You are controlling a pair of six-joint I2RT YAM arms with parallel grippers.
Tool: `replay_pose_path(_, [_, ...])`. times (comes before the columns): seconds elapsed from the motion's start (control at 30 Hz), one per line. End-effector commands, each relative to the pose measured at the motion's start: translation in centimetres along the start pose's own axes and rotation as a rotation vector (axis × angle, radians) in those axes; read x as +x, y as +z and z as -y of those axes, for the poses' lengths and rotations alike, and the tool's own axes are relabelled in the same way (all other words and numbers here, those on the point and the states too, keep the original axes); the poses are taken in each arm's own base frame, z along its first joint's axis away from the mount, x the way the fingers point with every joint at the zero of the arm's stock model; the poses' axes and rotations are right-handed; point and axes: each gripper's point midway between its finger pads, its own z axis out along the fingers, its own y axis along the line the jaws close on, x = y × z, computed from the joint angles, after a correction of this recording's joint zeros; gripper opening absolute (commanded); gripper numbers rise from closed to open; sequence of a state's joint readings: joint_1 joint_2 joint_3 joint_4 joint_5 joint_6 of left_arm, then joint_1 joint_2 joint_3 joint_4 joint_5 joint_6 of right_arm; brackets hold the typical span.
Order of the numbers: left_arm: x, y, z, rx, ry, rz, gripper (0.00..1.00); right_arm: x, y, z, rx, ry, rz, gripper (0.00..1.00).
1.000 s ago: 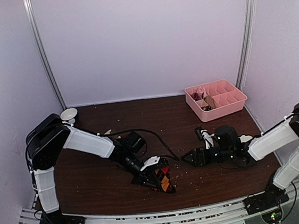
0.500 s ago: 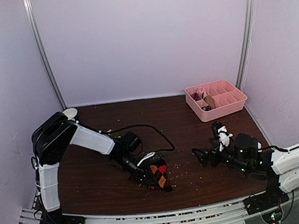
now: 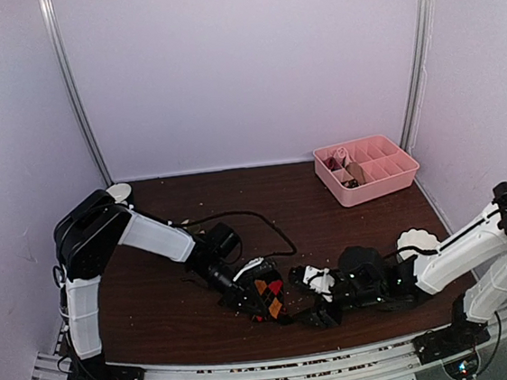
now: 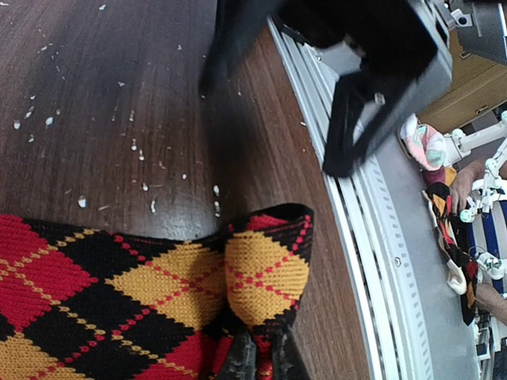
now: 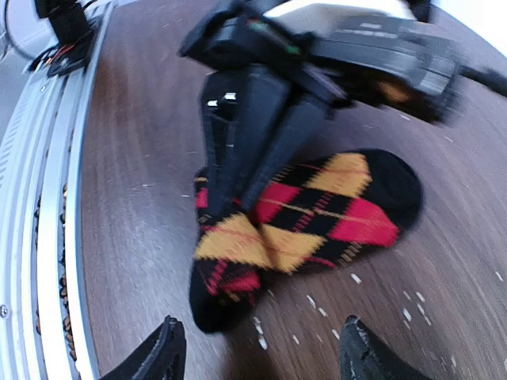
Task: Roll the socks
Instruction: Roll the sock at the center of the board.
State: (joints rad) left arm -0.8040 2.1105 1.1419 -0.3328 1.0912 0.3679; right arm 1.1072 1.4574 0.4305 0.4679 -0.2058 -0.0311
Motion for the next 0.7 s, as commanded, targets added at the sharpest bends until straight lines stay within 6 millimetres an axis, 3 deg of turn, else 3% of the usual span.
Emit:
replay_pose_path(0.0, [4.2, 0.4, -3.0, -0.120, -0.095, -0.119, 0.00, -2.2, 2.4, -2.9, -0.169, -0.089, 0.033, 0.64])
replay_pose_path(0.2, [4.5, 0.4, -3.0, -0.120, -0.092, -0.124, 0.00, -2.6, 4.2, -2.7, -0.172, -0.063, 0.046, 0.55])
replay_pose_path(0.47, [4.4, 0.4, -2.8, -0.113, -0.080, -0.124, 0.00, -0.7, 5.5, -3.3, -0.215, -0.051, -0.020, 0.32])
replay_pose_path(0.57, [4.5, 0.3, -2.5, -0.110, -0.068, -0.125, 0.06, 0.0, 5.9, -3.2, -0.210, -0.043, -0.047, 0.19])
replay_pose_path(0.67, [4.3, 0.1, -2.6, -0.130, -0.053, -0.125, 0.22, 0.1, 6.2, -2.9, -0.212, -0.018, -0.054, 0.01])
